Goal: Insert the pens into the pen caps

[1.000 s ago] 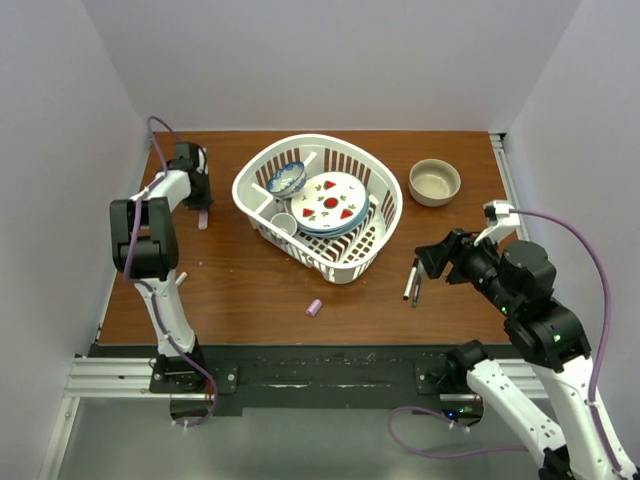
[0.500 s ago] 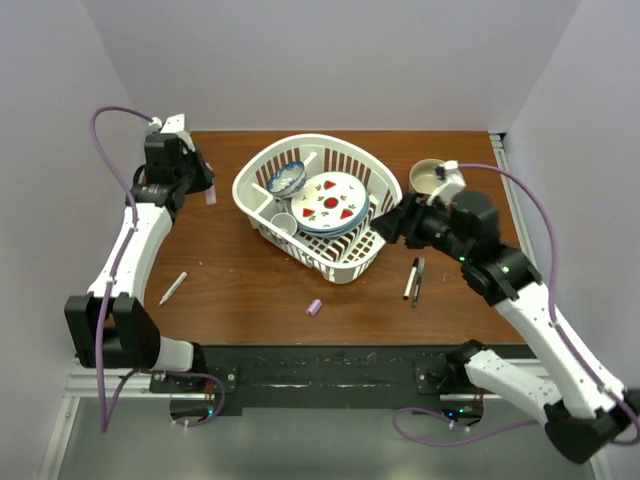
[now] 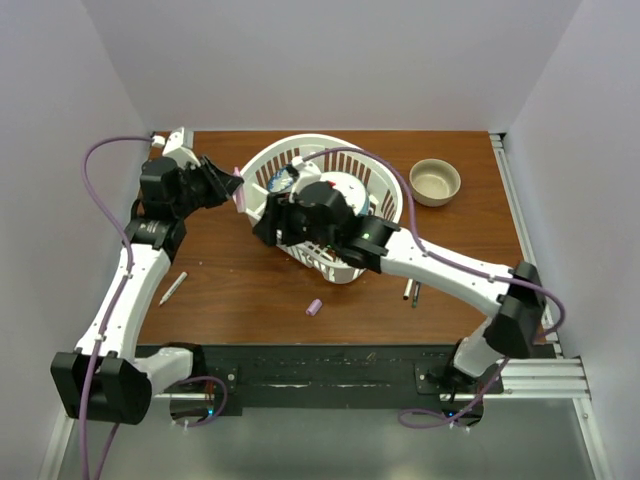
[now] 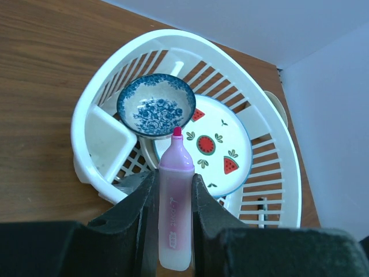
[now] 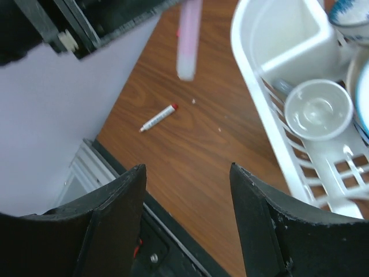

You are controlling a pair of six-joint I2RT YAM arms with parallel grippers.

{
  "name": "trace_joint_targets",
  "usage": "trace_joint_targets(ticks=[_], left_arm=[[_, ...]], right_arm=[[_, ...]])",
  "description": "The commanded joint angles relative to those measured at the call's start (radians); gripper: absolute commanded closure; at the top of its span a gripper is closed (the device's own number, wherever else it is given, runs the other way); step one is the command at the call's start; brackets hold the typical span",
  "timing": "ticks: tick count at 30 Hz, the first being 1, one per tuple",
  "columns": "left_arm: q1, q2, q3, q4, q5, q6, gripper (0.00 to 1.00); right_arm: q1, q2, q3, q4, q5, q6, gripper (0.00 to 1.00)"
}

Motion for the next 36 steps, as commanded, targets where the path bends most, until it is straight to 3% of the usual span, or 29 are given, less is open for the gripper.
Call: trace_joint_targets(ticks=[1, 22, 30, 33, 36], left_arm=[[-0.004, -0.057, -0.03, 0.063, 0.05, -0.074, 1.0], [-0.004, -0.154, -0.08, 0.064, 0.113, -0.143, 1.0], [-0.004, -0.169, -0.085, 0.055, 0.124, -0.148, 1.0], [-0.004, -0.171, -0.086, 0.049, 0.129, -0.146, 1.0], [-0.004, -0.177, -0.094, 0.046, 0.136, -0.133, 1.0]], right_arm=[[0.04, 0.063, 0.118, 0.1, 0.127, -0.022, 0.38], [0.058, 0.278, 0.386, -0.027, 0.272, -0.085, 0.53], [0.058, 0.301, 0.393, -0.034, 0.282, -0.078, 0.57], [0.058, 0.298, 0.385, -0.014, 0.282, -0.081, 0.73], [0.058, 0.272, 0.347, 0.043, 0.272, -0.095, 0.95]])
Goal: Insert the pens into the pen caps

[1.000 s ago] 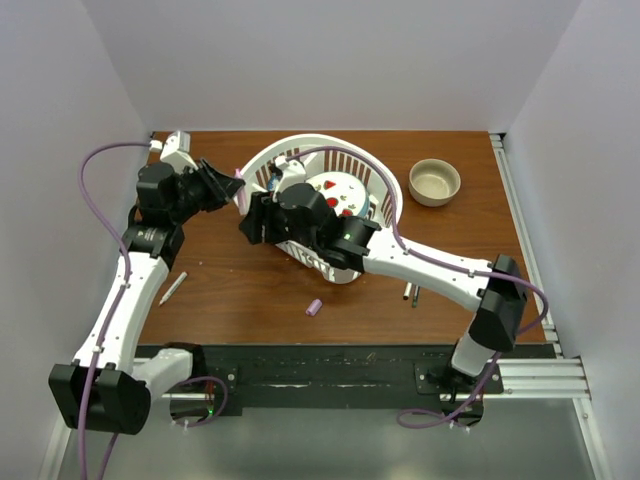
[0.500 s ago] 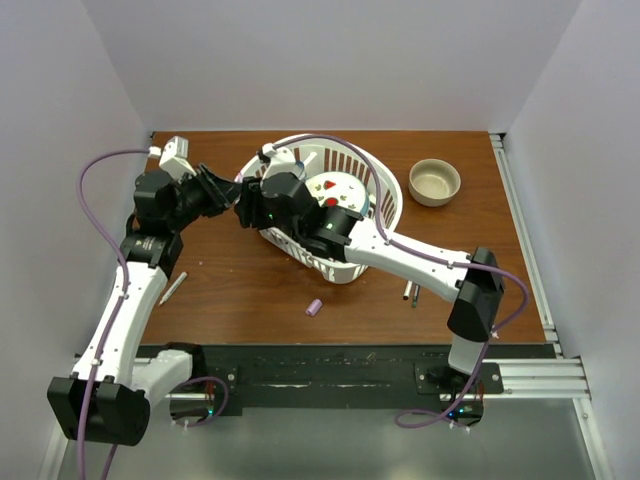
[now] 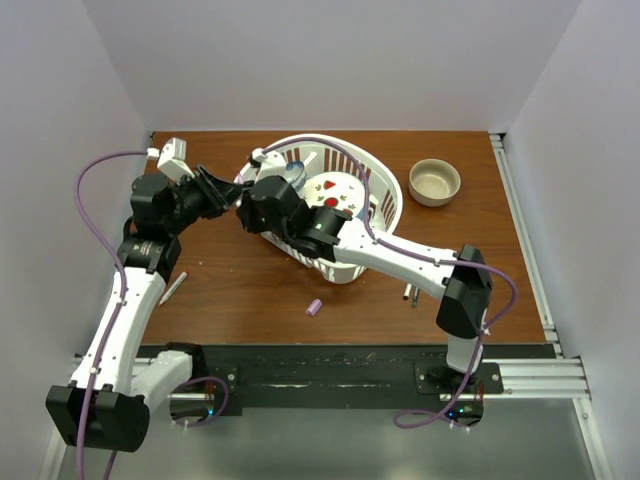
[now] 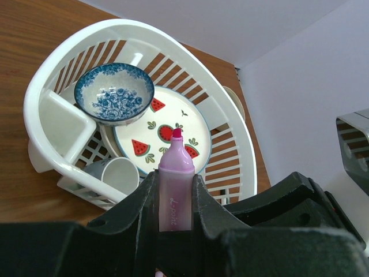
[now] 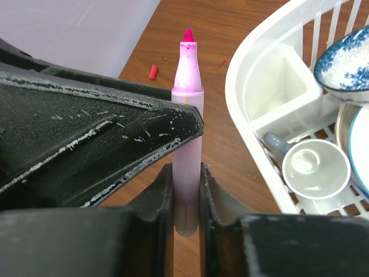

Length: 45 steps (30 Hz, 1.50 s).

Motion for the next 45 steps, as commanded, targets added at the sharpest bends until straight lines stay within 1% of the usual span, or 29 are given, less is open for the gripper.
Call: trace_joint_targets(ticks=[1, 4, 5, 7, 8, 10, 12, 14, 16, 17, 20, 21, 23, 24, 26, 27, 29, 30, 32, 33, 36, 38, 41, 45], left_arm=[[-0.003, -0.031, -0.015, 0.013, 0.047, 0.007, 1.0], [-0.003, -0.044, -0.018, 0.007, 0.068, 0.056, 0.71], [-0.003, -0.048, -0.018, -0.01, 0.073, 0.073, 0.55], [-0.003, -0.056, -0.001, -0.033, 0.09, 0.143, 0.46], [-0.003, -0.057, 0.009, -0.088, 0.081, 0.168, 0.41], [-0.003, -0.058, 0.04, -0.14, 0.084, 0.25, 0.39], [-0.003, -0.064, 0.049, -0.214, 0.088, 0.319, 0.41], [-0.006, -0.07, 0.045, -0.283, 0.1, 0.352, 0.45], [-0.029, -0.088, 0.022, -0.312, 0.102, 0.389, 0.46], [-0.042, -0.094, 0.014, -0.34, 0.096, 0.395, 0.47], [-0.14, -0.11, -0.006, -0.389, 0.039, 0.413, 0.48], [-0.209, -0.11, -0.009, -0.398, 0.021, 0.412, 0.48], [-0.28, -0.102, -0.026, -0.404, -0.008, 0.381, 0.48], [-0.355, -0.096, -0.047, -0.395, -0.018, 0.366, 0.49], [-0.438, -0.085, -0.07, -0.372, -0.08, 0.317, 0.49], [-0.517, -0.076, -0.095, -0.364, -0.134, 0.304, 0.49], [-0.587, -0.059, -0.121, -0.325, -0.174, 0.262, 0.48], [-0.649, -0.038, -0.144, -0.311, -0.209, 0.249, 0.48], [-0.709, -0.015, -0.161, -0.262, -0.252, 0.22, 0.46], [-0.757, 0.008, -0.178, -0.24, -0.278, 0.217, 0.46], [-0.825, 0.05, -0.223, -0.153, -0.323, 0.217, 0.42], [-0.849, 0.079, -0.25, -0.101, -0.338, 0.228, 0.4], [-0.862, 0.133, -0.302, -0.03, -0.35, 0.228, 0.4], [-0.865, 0.127, -0.363, 0.039, -0.412, 0.223, 0.39]], right_arm=[[-0.004, -0.054, -0.028, 0.094, 0.023, -0.028, 0.99], [-0.004, -0.103, -0.074, 0.118, 0.029, -0.037, 1.0], [-0.004, -0.117, -0.088, 0.118, 0.031, -0.039, 1.0], [-0.007, -0.166, -0.132, 0.126, 0.05, -0.056, 1.0], [-0.014, -0.186, -0.144, 0.123, 0.052, -0.06, 1.0], [-0.027, -0.236, -0.184, 0.106, 0.051, -0.065, 1.0], [-0.053, -0.279, -0.226, 0.099, 0.046, -0.062, 1.0], [-0.082, -0.362, -0.302, 0.097, 0.052, -0.068, 1.0], [-0.107, -0.429, -0.385, 0.098, 0.049, -0.062, 1.0], [-0.136, -0.5, -0.414, 0.1, 0.044, -0.063, 1.0], [-0.162, -0.601, -0.506, 0.1, 0.037, -0.088, 1.0], [-0.162, -0.656, -0.525, 0.092, 0.038, -0.099, 1.0], [-0.164, -0.716, -0.569, 0.079, 0.029, -0.131, 1.0], [-0.164, -0.768, -0.597, 0.062, 0.023, -0.133, 1.0], [-0.164, -0.821, -0.626, 0.049, 0.006, -0.131, 1.0], [-0.164, -0.876, -0.651, 0.034, 0.004, -0.126, 1.0], [-0.162, -0.926, -0.674, 0.019, 0.006, -0.117, 1.0], [-0.164, -0.95, -0.692, 0.004, 0.012, -0.116, 1.0], [-0.164, -1.009, -0.701, -0.021, 0.024, -0.111, 1.0], [-0.164, -1.026, -0.709, -0.026, 0.026, -0.111, 1.0], [-0.164, -1.08, -0.717, -0.056, 0.031, -0.109, 1.0], [-0.164, -1.108, -0.715, -0.081, 0.049, -0.11, 1.0], [-0.164, -1.143, -0.72, -0.102, 0.072, -0.116, 1.0], [-0.164, -1.172, -0.72, -0.118, 0.083, -0.122, 1.0]])
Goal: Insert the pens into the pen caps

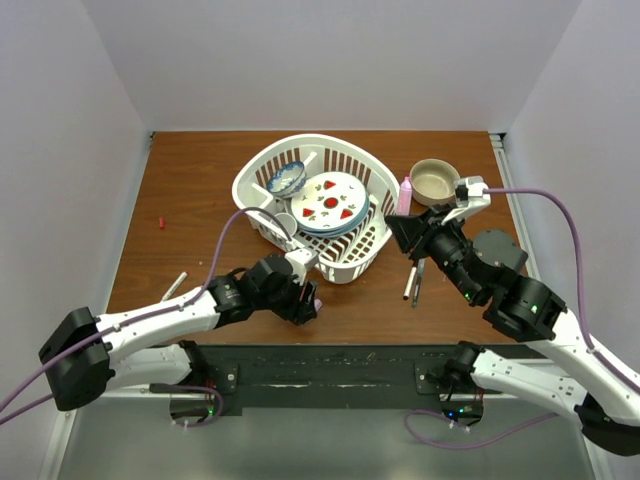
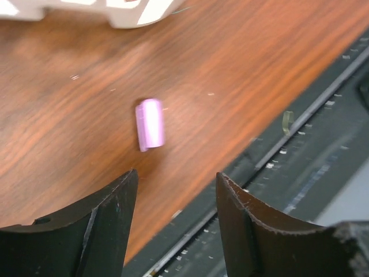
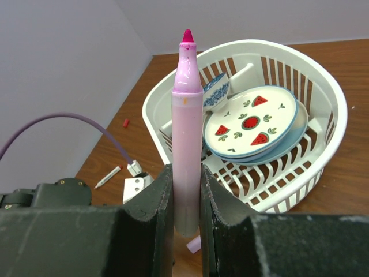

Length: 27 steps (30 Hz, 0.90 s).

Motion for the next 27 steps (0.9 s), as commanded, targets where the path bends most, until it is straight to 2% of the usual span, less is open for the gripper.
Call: trace_joint_targets(ticks=[1, 12, 20, 27], left_arm=[[-0.006, -0.009, -0.042, 0.149, -0.121, -0.015, 0.38], [-0.004, 0.063, -0.107, 0.341, -0.142, 0.005, 0.37], [-0.006, 0.161, -0.112, 0.383, -0.122, 0.008, 0.38], [-0.004, 0.217, -0.121, 0.407, -0.158, 0.013, 0.4]], right_arm=[[0.005, -0.036, -0.008, -0.022, 0.046, -0.014, 1.0], [0.003, -0.054, -0.021, -0.024, 0.063, -0.01, 1.0], [0.003, -0.06, -0.031, -0.025, 0.075, -0.008, 1.0], [0.003, -0.076, -0.025, -0.03, 0.077, -0.007, 1.0]])
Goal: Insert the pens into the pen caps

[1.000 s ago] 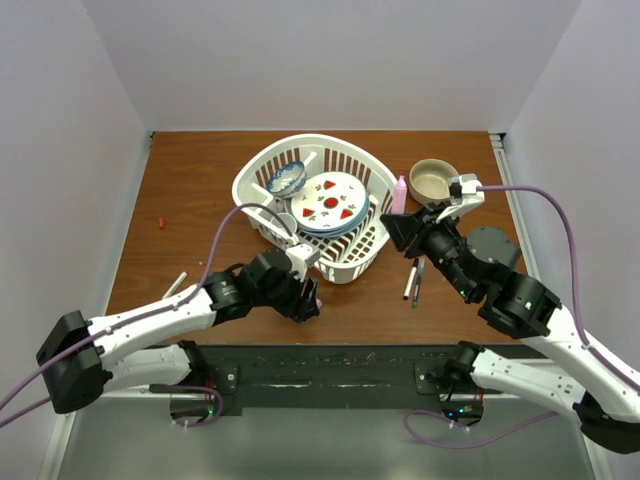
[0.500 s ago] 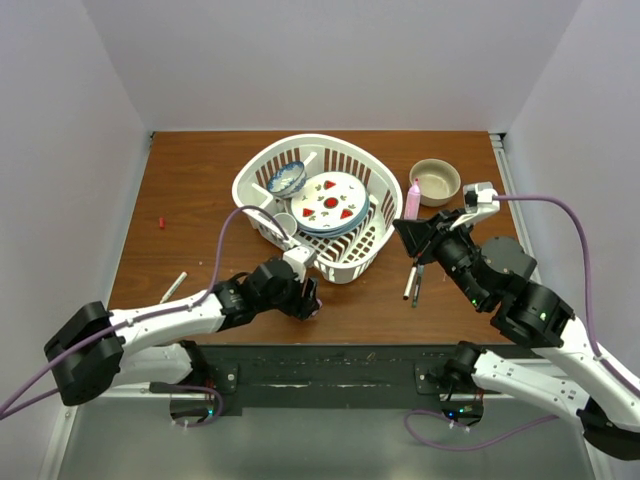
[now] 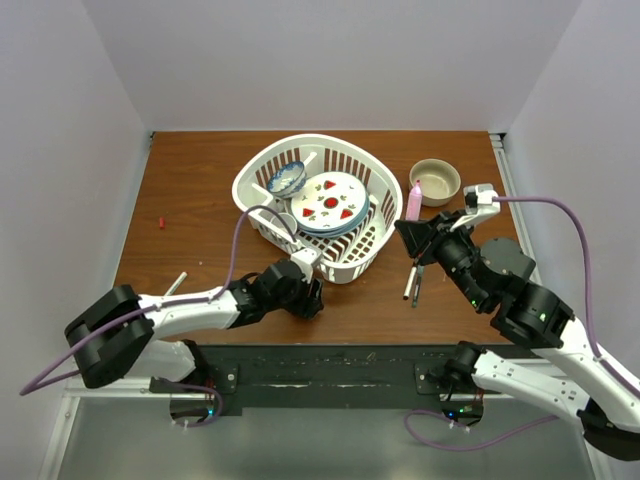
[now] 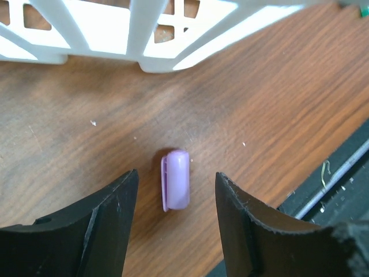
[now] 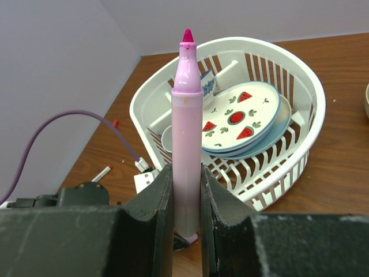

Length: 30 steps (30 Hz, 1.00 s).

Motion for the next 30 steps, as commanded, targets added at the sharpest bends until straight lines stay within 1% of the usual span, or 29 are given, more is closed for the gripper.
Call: trace_joint_targets(ticks=[1, 5, 9, 13, 16, 19, 22, 25, 30], left_arm=[[-0.004, 0.029, -0.016, 0.06, -0.039, 0.02, 0.4], [-0.006, 0.075, -0.019, 0.071, -0.036, 0.022, 0.41], [-0.014, 0.072, -0.03, 0.081, -0.048, 0.008, 0.45], [-0.034, -0.015, -0.059, 0.083, -0.091, -0.023, 0.45], [-0.046, -0.108, -0.076, 0.065, -0.134, -0.053, 0.44], [-0.046, -0.249, -0.138, 0.071, -0.178, -0.09, 0.42], [-0.046, -0.314, -0.195, 0.1, -0.207, -0.104, 0.41], [-0.046, -0.317, -0.227, 0.121, -0.204, -0.112, 0.41], [-0.046, -0.285, -0.278, 0.244, -0.171, -0.129, 0.4]], right_arm=[[0.003, -0.018, 0.005, 0.013, 0.033, -0.007, 1.0], [0.003, -0.026, 0.008, 0.013, 0.036, -0.007, 1.0], [0.003, -0.029, 0.01, 0.012, 0.043, -0.005, 1.0], [0.003, -0.032, 0.011, 0.006, 0.045, -0.007, 1.0], [0.003, -0.037, 0.008, 0.004, 0.048, -0.007, 1.0], [0.003, -0.038, 0.011, 0.003, 0.046, -0.007, 1.0], [0.003, -0.04, 0.011, 0.004, 0.045, -0.002, 1.0], [0.003, -0.043, 0.01, 0.004, 0.04, 0.001, 1.0], [0.003, -0.045, 0.014, 0.003, 0.04, 0.003, 1.0]])
